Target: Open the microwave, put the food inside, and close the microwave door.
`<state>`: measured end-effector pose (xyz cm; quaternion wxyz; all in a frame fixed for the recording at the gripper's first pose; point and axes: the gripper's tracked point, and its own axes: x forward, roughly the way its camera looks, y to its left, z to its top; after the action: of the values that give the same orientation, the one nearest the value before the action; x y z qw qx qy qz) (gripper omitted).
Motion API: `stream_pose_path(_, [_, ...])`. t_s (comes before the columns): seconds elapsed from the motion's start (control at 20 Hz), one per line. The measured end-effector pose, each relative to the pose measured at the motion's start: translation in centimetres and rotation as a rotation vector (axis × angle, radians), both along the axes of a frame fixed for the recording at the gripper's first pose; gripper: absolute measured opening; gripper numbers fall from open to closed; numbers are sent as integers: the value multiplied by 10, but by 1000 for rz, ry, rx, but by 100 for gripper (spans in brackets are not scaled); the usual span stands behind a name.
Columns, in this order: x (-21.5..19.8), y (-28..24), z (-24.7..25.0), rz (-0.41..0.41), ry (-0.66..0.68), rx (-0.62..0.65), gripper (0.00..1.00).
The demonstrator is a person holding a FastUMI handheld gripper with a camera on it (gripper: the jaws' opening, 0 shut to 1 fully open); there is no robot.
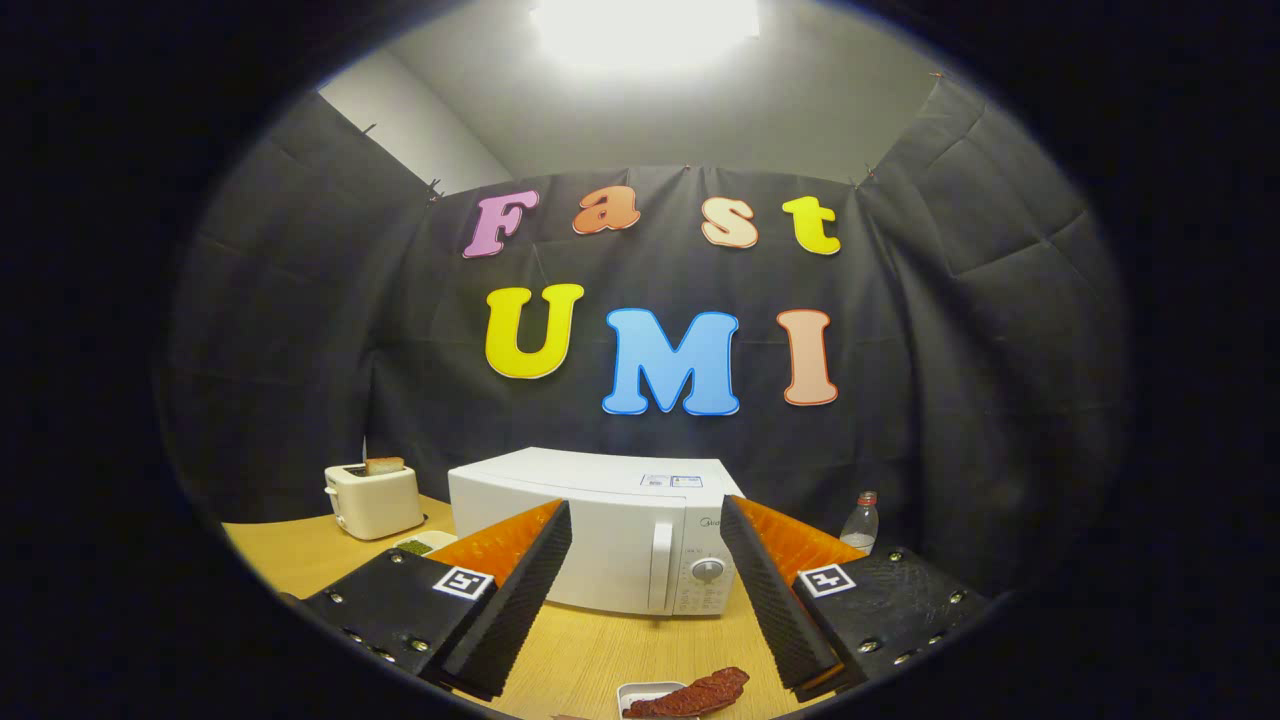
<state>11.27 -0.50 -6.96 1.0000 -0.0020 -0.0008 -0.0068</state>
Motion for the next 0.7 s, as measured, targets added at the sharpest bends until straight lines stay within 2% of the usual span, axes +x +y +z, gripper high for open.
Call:
stream_pose_path(0.3, [63, 2, -58, -16, 95, 33, 95])
stream_pose_path(0.7, [128, -8, -122, -68, 151, 29, 95])
